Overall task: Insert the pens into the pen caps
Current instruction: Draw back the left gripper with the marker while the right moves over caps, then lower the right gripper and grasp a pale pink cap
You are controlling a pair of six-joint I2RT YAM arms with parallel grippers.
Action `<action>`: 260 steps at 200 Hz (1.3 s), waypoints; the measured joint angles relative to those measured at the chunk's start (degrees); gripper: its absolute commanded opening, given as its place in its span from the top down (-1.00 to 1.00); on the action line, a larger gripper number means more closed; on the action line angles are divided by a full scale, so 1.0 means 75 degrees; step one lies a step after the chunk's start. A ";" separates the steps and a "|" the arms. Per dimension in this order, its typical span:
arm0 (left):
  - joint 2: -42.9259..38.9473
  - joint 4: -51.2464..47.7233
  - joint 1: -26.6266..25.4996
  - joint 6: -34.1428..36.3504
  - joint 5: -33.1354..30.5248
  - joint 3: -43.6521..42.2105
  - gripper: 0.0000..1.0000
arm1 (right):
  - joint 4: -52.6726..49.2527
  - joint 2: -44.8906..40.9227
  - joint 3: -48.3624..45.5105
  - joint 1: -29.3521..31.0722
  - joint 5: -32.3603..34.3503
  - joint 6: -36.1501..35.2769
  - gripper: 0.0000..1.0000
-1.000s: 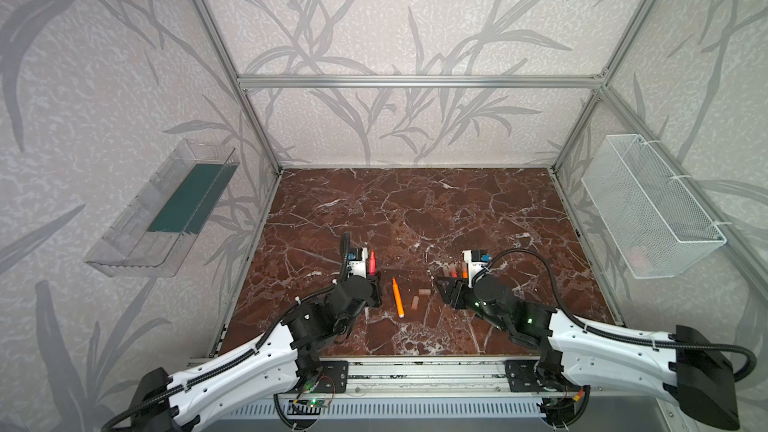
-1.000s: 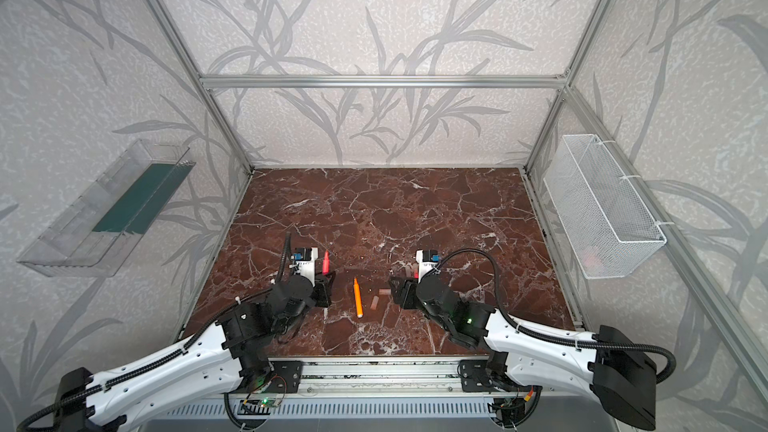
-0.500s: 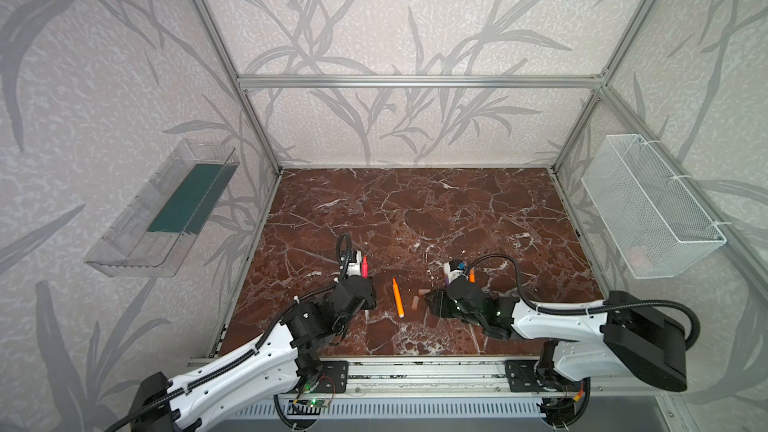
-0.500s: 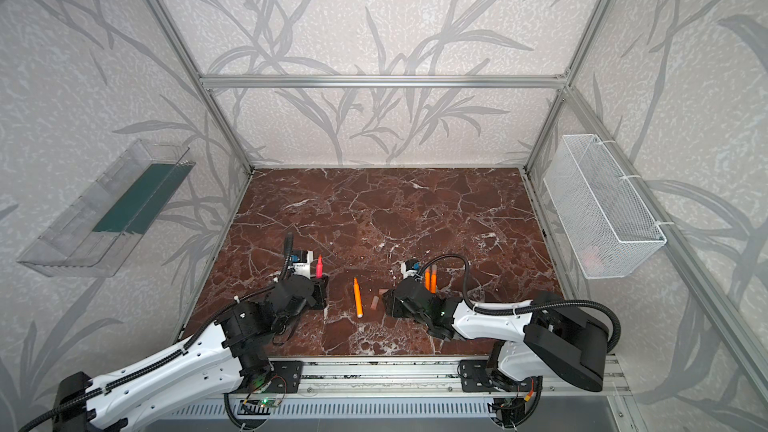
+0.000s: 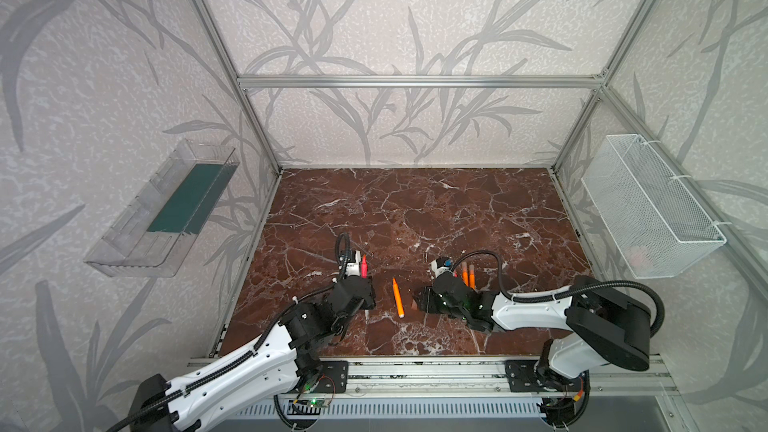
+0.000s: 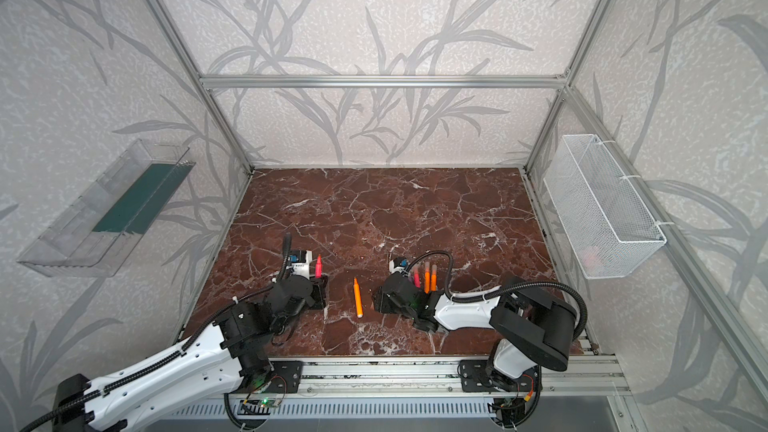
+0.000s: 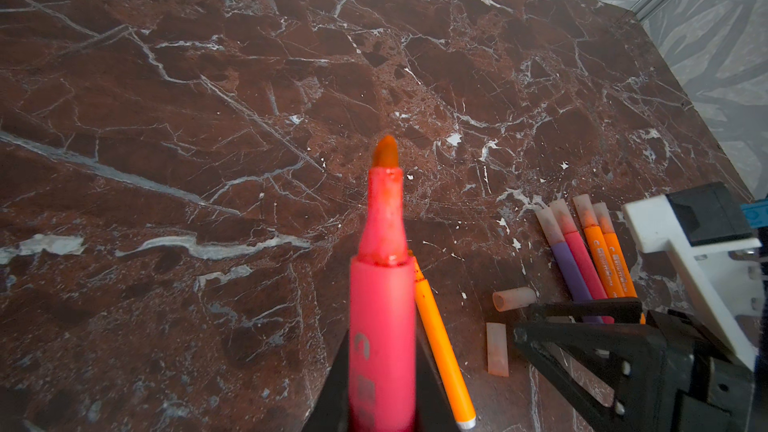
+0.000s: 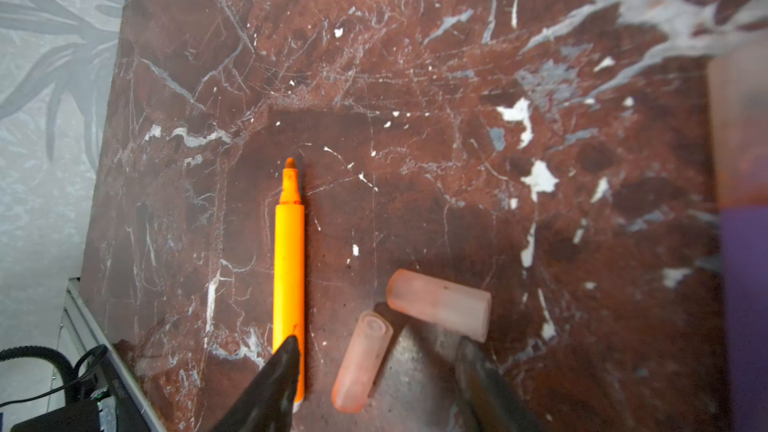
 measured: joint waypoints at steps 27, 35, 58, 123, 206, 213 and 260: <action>-0.0015 -0.0058 0.0015 0.0003 -0.0003 0.0000 1.00 | 0.0032 0.0280 0.0259 -0.0064 0.0067 -0.0009 -0.17; -0.0029 -0.0058 0.0017 0.0000 -0.0003 0.0000 1.00 | 0.0032 0.0370 0.0338 -0.0073 0.0105 -0.0026 -0.16; -0.0105 -0.0061 0.0020 0.0003 -0.0003 0.0000 1.00 | -0.0052 0.0624 0.0632 -0.0189 0.0160 -0.0137 -0.12; -0.0166 -0.0064 0.0032 0.0006 0.0000 -0.0003 1.00 | -0.1247 0.0825 0.1434 -0.0405 0.0711 -0.0647 -0.08; -0.0169 -0.0061 0.0067 0.0006 0.0017 -0.0009 1.00 | -0.2567 0.1961 0.3220 -0.0399 0.1090 -0.1504 -0.35; -0.0169 -0.0061 0.0067 0.0003 0.0020 -0.0009 1.00 | -0.2731 0.2081 0.3416 -0.0399 0.1180 -0.1556 -0.36; -0.0207 -0.0067 0.0067 0.0009 0.0026 -0.0009 1.00 | -0.3587 0.2754 0.4380 -0.0396 0.1781 -0.1719 -0.35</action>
